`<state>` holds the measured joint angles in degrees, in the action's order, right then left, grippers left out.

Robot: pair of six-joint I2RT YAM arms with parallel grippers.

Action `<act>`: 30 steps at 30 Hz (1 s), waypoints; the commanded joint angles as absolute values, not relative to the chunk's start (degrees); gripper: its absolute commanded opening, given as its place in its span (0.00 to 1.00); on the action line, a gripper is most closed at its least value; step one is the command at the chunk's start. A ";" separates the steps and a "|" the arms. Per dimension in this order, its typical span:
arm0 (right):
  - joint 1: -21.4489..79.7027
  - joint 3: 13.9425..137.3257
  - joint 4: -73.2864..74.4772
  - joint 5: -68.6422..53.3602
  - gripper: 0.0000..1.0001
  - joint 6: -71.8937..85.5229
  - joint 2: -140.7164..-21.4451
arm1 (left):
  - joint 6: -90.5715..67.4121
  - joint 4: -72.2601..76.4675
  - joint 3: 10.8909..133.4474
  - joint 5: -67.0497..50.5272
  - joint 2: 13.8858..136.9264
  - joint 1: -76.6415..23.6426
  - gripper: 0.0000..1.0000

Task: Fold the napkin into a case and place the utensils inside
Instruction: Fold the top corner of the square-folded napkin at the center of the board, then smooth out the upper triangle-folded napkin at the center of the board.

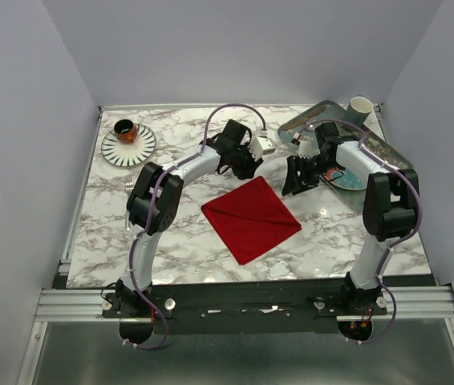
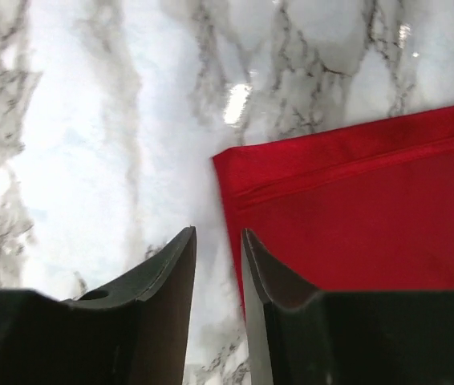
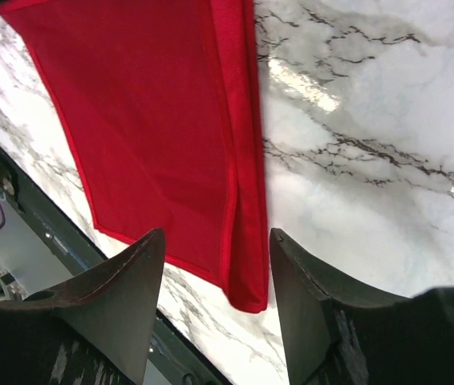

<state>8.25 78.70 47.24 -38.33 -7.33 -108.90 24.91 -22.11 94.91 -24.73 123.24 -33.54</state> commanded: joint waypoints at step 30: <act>21.27 65.74 27.60 -64.24 0.52 9.67 -110.47 | -57.82 36.12 48.51 -57.83 107.05 -24.26 0.60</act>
<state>21.54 64.12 30.59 -60.27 8.40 -107.48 -48.31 22.37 47.62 -55.29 104.66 -23.22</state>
